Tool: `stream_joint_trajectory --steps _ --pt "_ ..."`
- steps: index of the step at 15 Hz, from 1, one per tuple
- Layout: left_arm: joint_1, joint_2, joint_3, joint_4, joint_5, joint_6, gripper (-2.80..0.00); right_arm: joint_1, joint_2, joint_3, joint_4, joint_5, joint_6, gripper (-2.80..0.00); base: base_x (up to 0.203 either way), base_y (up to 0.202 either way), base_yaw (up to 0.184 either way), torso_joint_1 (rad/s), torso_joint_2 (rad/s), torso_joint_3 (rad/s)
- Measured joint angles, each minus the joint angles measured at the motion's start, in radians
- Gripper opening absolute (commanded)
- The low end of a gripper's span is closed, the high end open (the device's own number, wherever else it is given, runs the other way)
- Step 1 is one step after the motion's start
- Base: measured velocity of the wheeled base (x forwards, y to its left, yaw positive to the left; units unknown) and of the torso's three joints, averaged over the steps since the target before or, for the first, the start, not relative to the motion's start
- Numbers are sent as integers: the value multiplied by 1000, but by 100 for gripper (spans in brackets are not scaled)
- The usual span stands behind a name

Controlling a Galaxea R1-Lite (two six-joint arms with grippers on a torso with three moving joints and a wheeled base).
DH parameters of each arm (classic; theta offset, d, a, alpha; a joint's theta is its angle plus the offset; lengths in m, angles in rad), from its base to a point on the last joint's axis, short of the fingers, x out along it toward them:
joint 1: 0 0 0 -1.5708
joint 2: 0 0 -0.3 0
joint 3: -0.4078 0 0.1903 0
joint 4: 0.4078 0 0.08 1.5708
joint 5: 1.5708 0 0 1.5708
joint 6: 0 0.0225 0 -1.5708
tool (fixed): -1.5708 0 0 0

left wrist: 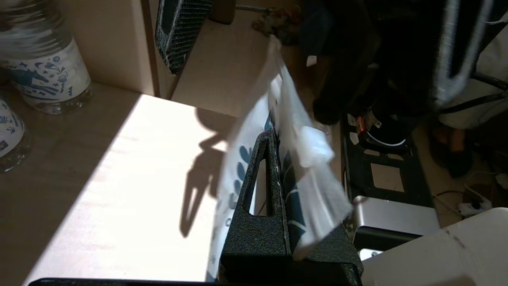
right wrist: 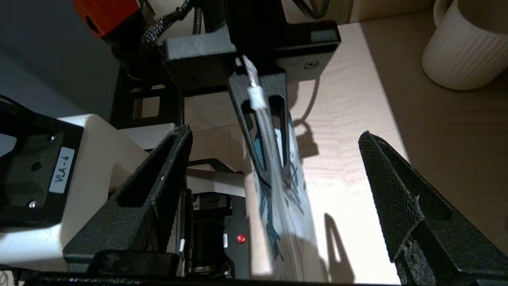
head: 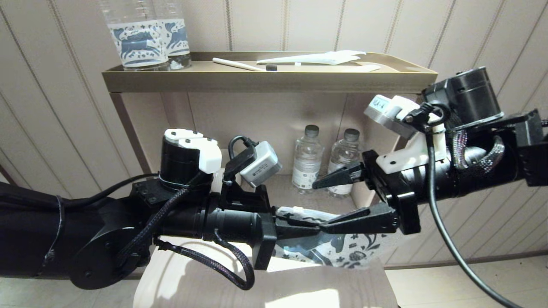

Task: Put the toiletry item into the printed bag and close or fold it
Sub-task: Close the strorage bag and place it on the desk

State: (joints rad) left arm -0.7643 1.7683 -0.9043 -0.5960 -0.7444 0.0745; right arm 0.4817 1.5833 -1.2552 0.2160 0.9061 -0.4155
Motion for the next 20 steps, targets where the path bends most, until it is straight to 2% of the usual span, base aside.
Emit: stream_joint_trajectory --steps 5,20 --pt "0 -2 -1 3 0 -3 -280 76 32 -66 4 -93 25 0 0 0 0 0 0 0" --pt "-1 -5 0 3 -1 -3 -280 91 75 -97 4 -120 24 0 0 0 0 0 0 0"
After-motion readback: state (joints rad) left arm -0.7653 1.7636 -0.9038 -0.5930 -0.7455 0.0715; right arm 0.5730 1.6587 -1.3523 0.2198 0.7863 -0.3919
